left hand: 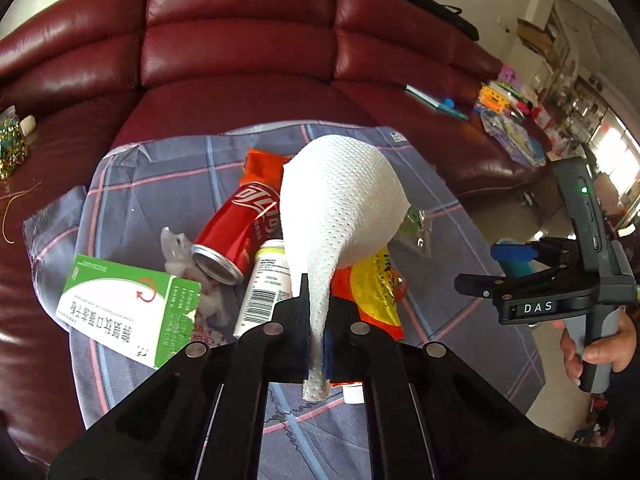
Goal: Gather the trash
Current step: 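Grasp the red-yellow snack bag with the right tool while the left tool lifts the towel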
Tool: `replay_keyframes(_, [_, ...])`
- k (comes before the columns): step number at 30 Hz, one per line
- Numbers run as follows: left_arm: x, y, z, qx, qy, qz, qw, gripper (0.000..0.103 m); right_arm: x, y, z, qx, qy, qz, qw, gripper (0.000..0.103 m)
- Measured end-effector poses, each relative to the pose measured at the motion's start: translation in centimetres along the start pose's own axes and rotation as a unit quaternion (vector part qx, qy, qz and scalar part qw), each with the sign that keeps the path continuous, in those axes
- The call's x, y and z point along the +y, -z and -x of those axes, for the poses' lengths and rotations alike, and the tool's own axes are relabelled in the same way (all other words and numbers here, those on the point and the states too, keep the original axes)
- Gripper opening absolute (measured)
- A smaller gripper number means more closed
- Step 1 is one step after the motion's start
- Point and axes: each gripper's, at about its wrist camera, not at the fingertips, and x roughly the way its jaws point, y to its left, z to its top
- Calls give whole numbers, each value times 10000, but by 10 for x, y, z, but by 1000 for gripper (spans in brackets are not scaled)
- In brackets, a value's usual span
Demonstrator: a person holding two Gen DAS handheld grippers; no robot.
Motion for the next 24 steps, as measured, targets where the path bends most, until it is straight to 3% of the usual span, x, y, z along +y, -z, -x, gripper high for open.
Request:
replay_keyframes(9, [38,7,20,-118,-194,295,9993,5,85,-22,-3,-85,-422,671,9968,85])
replay_keyframes(18, [55,18,26,-122,-145,512,9985,5,119,-30,-32,-37,-261,853,9960,85])
replay_keyframes(19, [54,19,26,-124,-139,522,9985,5,120,-30,-34,-84,-177,880,9959,84])
replay_keyframes(22, [56,20,25,-130,-88,569,9983,5,121,-28,-34,-46,-185,941,9954,62])
replay_keyframes(24, [55,21,25,-138,-69,586,9982,5,126,-24,-30,-123,-97,1089,9939,55])
